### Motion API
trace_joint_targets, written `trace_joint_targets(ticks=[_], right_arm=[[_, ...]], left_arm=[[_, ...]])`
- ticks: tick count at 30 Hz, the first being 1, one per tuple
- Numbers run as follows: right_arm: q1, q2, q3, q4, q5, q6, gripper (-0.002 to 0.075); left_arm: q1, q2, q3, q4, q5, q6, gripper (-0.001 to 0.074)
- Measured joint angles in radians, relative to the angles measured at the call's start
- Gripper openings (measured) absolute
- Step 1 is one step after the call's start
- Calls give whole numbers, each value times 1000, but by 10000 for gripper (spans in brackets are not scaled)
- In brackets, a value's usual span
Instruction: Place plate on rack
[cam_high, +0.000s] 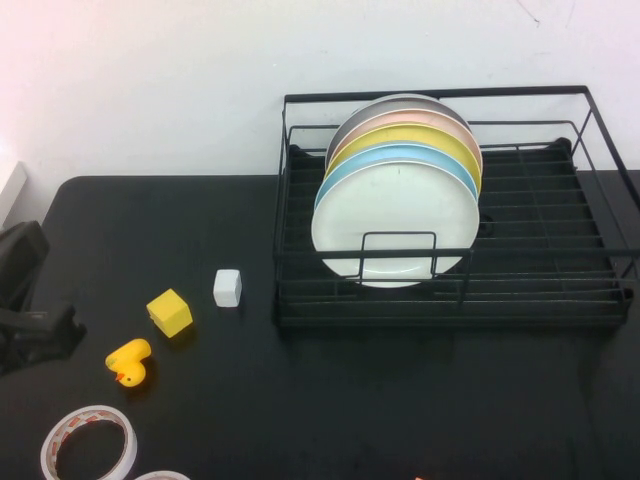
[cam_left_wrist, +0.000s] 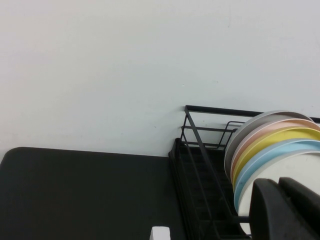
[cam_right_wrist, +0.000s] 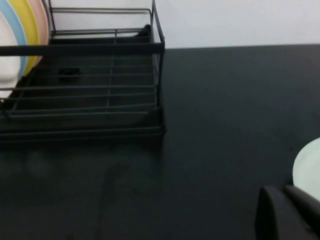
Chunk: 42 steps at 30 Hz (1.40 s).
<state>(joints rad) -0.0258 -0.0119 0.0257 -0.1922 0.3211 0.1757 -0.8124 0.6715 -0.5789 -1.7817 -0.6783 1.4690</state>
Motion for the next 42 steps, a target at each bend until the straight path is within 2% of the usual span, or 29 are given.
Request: trace_joint_targets(ticks=[42], right_arm=[[-5, 0, -6, -13, 19, 9, -1]], left_arm=[[0, 0, 0, 0, 0, 6, -1]])
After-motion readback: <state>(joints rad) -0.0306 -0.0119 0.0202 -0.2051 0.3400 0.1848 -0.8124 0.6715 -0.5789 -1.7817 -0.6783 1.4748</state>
